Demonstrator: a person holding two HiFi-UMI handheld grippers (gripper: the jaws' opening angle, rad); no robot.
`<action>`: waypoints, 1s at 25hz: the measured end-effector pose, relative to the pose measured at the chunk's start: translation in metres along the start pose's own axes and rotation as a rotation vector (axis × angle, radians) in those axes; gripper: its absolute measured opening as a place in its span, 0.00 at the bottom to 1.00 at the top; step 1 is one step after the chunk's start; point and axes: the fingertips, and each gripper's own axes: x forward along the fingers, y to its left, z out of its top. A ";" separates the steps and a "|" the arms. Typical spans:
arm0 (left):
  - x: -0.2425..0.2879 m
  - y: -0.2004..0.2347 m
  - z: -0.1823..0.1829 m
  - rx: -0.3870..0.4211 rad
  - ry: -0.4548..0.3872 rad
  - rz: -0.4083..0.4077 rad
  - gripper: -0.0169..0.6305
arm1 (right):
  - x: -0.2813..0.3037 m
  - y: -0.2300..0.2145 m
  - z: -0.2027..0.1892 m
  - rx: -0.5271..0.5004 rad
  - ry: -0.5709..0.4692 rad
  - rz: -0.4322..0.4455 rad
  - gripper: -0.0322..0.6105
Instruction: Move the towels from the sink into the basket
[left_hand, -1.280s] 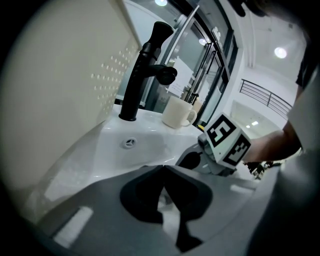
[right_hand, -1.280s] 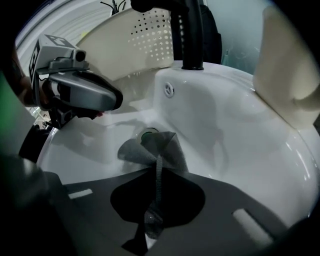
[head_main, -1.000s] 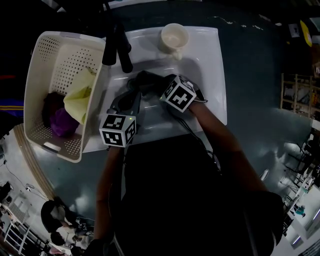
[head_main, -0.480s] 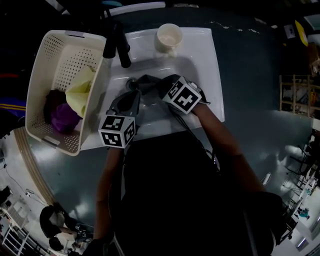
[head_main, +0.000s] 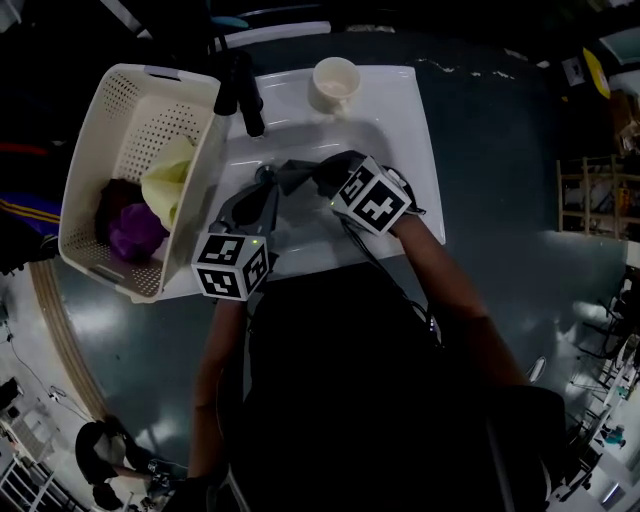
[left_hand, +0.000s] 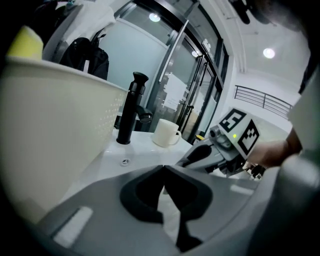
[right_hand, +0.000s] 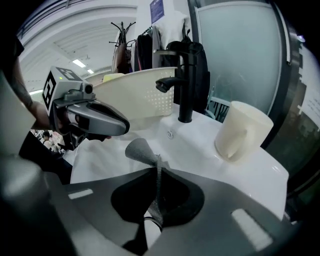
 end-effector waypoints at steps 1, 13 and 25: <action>-0.002 -0.002 0.004 0.000 -0.008 -0.001 0.03 | -0.005 0.000 0.005 -0.005 -0.011 -0.002 0.06; -0.041 -0.016 0.056 0.023 -0.109 -0.004 0.03 | -0.059 0.009 0.070 -0.066 -0.144 -0.007 0.06; -0.094 -0.010 0.100 0.028 -0.236 0.057 0.03 | -0.097 0.027 0.129 -0.168 -0.250 0.006 0.06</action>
